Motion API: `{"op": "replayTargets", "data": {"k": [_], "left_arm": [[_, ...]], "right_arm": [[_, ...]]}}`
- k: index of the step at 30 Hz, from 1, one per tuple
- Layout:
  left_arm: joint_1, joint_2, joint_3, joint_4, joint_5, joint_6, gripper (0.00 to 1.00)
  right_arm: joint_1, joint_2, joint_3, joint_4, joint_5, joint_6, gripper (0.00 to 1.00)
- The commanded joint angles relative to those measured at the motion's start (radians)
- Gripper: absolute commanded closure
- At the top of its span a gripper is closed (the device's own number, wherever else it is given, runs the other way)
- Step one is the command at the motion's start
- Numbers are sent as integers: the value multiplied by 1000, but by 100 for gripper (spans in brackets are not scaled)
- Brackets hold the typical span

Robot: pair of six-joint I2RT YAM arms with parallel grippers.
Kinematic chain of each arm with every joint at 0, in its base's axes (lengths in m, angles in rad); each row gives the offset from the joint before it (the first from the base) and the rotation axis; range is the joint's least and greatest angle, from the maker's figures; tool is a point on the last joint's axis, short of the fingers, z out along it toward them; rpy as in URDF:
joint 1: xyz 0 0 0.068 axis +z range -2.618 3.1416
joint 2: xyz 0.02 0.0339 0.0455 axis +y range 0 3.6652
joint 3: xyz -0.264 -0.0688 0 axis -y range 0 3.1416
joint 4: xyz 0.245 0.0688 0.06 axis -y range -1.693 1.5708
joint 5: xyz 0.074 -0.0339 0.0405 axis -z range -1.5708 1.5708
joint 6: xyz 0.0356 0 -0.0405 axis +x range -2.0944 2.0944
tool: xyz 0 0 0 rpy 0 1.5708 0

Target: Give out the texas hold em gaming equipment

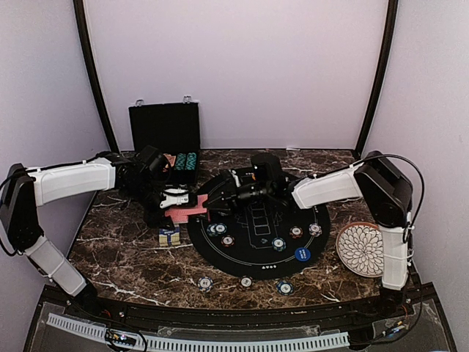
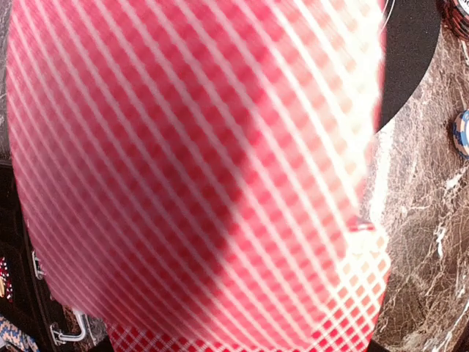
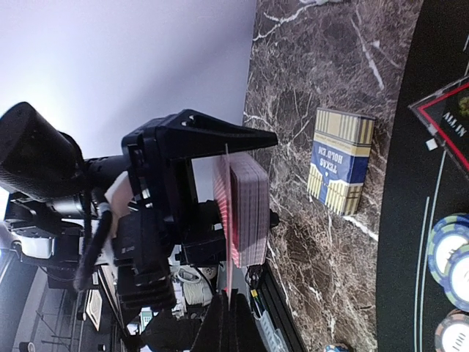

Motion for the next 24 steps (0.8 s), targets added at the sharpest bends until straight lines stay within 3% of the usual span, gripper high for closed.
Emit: {"op": "replayTargets", "data": {"k": [1,10,24], "left_arm": [[-1,3,-3,-24,-9,-5,94],[-2,9,1,-34,-21,-3,96],[-1,9,12,-40,-13,-14,97]], "right_arm": [[-58,-77,-41,26,-18,-32,100],[-160,-89,-37,-138,-33,-154,100],[-157,187,336,-395,17,-298,100]]}}
